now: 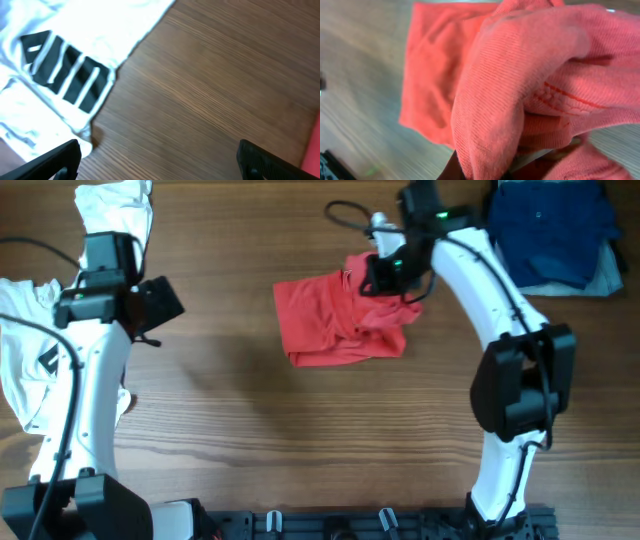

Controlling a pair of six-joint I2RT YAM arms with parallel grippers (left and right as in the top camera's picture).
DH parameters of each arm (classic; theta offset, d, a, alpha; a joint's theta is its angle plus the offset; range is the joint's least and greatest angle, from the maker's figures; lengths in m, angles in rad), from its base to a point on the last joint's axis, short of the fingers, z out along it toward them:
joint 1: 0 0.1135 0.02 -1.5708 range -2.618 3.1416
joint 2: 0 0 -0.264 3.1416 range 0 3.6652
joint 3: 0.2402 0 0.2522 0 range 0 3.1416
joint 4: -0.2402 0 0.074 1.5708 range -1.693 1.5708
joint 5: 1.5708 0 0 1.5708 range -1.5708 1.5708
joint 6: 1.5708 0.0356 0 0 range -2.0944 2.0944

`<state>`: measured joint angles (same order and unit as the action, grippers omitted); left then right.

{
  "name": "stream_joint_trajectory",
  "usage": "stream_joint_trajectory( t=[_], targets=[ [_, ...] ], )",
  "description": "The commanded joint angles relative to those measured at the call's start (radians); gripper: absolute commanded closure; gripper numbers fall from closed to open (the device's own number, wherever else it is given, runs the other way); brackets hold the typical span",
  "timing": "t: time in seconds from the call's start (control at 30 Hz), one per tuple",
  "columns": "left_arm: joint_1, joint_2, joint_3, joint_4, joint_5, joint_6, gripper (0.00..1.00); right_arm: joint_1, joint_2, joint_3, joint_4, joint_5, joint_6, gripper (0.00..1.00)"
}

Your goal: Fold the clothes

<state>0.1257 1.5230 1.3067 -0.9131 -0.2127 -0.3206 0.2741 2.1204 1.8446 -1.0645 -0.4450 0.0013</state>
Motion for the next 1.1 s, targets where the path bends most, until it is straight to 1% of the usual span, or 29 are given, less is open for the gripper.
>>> stream_joint_trajectory(
  t=[0.0,0.27,0.53,0.57,0.63,0.7,0.83,0.93,1.07],
  targets=[
    [0.037,-0.002,0.003,0.002,0.023,0.002,0.00,0.058,-0.030,0.024,0.022,-0.003,0.030,0.96],
    [0.041,-0.002,-0.027,0.002,0.048,0.002,0.00,0.137,-0.030,0.064,0.033,0.011,0.055,0.96],
    [0.041,-0.002,-0.031,0.003,0.065,0.002,0.00,0.188,-0.030,0.076,0.090,0.024,0.074,0.96],
    [0.041,-0.002,-0.031,0.003,0.067,0.002,0.00,0.200,-0.030,0.076,0.104,0.023,0.074,0.93],
    [0.041,-0.002,-0.031,0.003,0.066,0.002,0.00,0.221,-0.030,0.076,0.121,0.023,0.074,0.75],
    [0.041,-0.002,-0.031,0.003,0.066,0.002,0.00,0.259,-0.030,0.076,0.129,0.023,0.062,0.63],
    [0.041,-0.002,-0.031,0.003,0.066,0.002,0.00,0.301,-0.030,0.076,0.127,0.024,-0.011,0.60],
    [0.041,-0.002,-0.031,0.002,0.066,0.002,0.00,0.300,-0.030,0.076,0.124,0.024,-0.008,0.59],
    [0.041,-0.002,-0.031,0.002,0.067,0.002,0.00,0.267,-0.035,0.076,0.101,0.042,0.002,0.55]
  ],
)
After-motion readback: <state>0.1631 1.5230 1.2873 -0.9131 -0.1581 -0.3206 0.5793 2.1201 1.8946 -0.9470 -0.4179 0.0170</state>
